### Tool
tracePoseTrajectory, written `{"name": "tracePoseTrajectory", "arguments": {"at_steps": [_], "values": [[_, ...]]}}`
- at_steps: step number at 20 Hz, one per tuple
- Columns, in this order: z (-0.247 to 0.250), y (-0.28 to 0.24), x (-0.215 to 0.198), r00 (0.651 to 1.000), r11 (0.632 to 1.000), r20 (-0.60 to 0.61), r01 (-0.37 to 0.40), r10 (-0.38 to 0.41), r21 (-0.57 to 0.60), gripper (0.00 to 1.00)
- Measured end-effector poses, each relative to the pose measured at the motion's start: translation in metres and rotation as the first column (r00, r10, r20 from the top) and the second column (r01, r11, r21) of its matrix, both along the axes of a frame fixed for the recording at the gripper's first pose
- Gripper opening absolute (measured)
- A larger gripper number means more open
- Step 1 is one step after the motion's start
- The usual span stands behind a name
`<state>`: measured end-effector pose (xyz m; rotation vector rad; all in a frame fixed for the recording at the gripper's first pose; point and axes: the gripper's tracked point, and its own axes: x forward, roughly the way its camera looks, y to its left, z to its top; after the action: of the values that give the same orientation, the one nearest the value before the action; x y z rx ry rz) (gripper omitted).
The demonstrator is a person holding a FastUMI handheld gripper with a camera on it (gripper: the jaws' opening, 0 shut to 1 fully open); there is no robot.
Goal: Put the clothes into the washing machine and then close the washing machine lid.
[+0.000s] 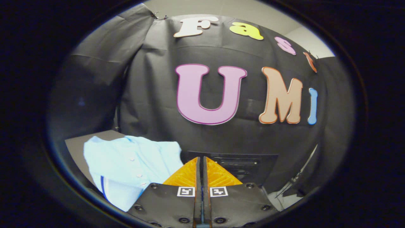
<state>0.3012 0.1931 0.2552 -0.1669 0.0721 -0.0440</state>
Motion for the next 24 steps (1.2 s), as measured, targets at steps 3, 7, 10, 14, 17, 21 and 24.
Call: {"name": "tracePoseTrajectory", "arguments": {"at_steps": [3,7,10,14,17,21,24], "values": [[-0.003,-0.038,0.018,0.997,0.994,-0.008,0.080,-0.081,-0.070,0.03],[-0.012,-0.088,0.032,0.985,0.978,-0.018,0.167,-0.170,-0.127,0.03],[-0.029,-0.118,0.043,0.975,0.968,-0.037,0.212,-0.218,-0.132,0.03],[-0.061,-0.150,0.062,0.966,0.963,-0.073,0.238,-0.248,-0.125,0.03],[-0.090,-0.147,0.073,0.971,0.975,-0.109,0.201,-0.211,-0.098,0.10],[-0.093,-0.128,0.079,0.982,0.987,-0.096,0.161,-0.162,-0.018,0.19],[-0.081,-0.115,0.087,0.988,0.991,-0.091,0.128,-0.125,0.035,0.26]]}}
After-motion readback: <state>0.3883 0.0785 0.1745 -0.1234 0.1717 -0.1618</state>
